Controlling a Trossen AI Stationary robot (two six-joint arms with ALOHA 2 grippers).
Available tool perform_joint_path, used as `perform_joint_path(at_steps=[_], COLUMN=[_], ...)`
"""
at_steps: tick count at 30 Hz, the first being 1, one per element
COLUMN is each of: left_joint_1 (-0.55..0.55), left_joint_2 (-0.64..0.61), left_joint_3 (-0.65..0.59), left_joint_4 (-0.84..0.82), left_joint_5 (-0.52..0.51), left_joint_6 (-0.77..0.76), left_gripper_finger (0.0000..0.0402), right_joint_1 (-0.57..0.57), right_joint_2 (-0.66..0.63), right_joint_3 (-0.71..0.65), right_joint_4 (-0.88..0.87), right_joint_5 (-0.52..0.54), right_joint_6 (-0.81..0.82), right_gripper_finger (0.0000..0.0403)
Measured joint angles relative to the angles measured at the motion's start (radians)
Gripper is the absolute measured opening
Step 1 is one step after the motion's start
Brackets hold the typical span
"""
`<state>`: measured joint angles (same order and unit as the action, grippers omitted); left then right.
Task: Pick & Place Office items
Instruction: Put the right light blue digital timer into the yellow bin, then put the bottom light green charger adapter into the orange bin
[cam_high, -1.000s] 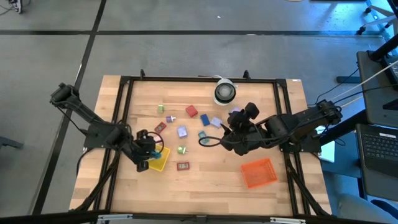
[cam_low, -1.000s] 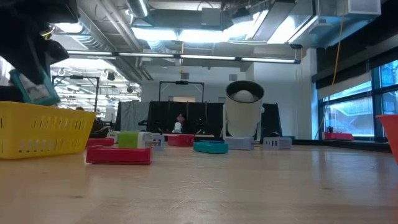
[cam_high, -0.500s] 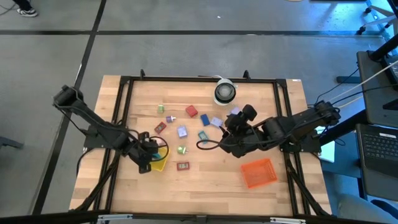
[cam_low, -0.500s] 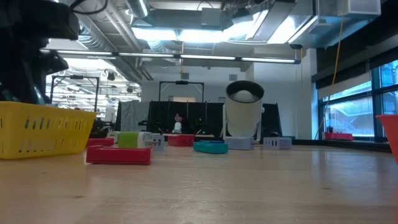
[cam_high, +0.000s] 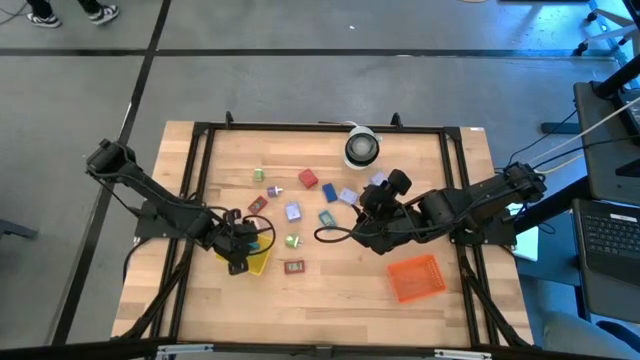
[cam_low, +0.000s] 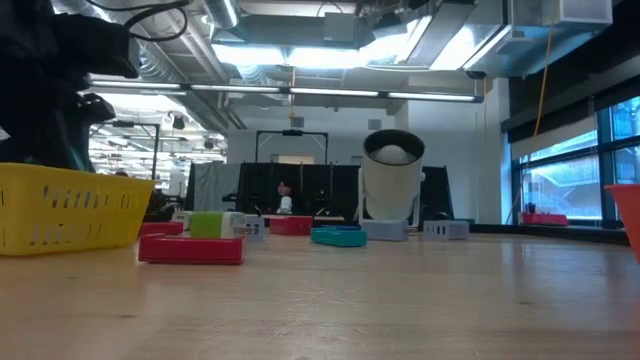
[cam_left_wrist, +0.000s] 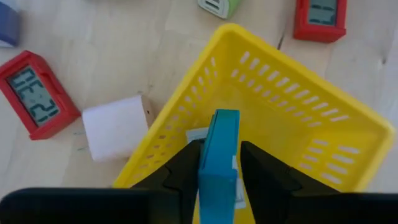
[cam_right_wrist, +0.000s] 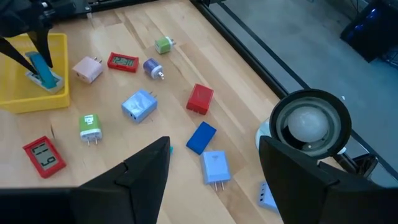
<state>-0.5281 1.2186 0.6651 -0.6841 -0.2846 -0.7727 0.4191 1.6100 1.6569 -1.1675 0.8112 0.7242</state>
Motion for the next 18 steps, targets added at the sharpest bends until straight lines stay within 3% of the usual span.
perform_joint_path(at_steps=[10,18], left_joint_1=[0.000,0.000], left_joint_2=[0.000,0.000], left_joint_3=[0.000,0.076], left_joint_4=[0.000,-0.034], left_joint_5=[0.013,0.015], left_joint_6=[-0.001,0.130], left_gripper_finger=[0.0177,0.0203], right_joint_1=[0.000,0.000], right_joint_2=[0.000,0.000], right_joint_3=[0.000,0.000], right_joint_4=[0.000,0.000], right_joint_5=[0.000,0.000], right_joint_6=[-0.003,-0.011], right_gripper_finger=[0.0246,0.0246])
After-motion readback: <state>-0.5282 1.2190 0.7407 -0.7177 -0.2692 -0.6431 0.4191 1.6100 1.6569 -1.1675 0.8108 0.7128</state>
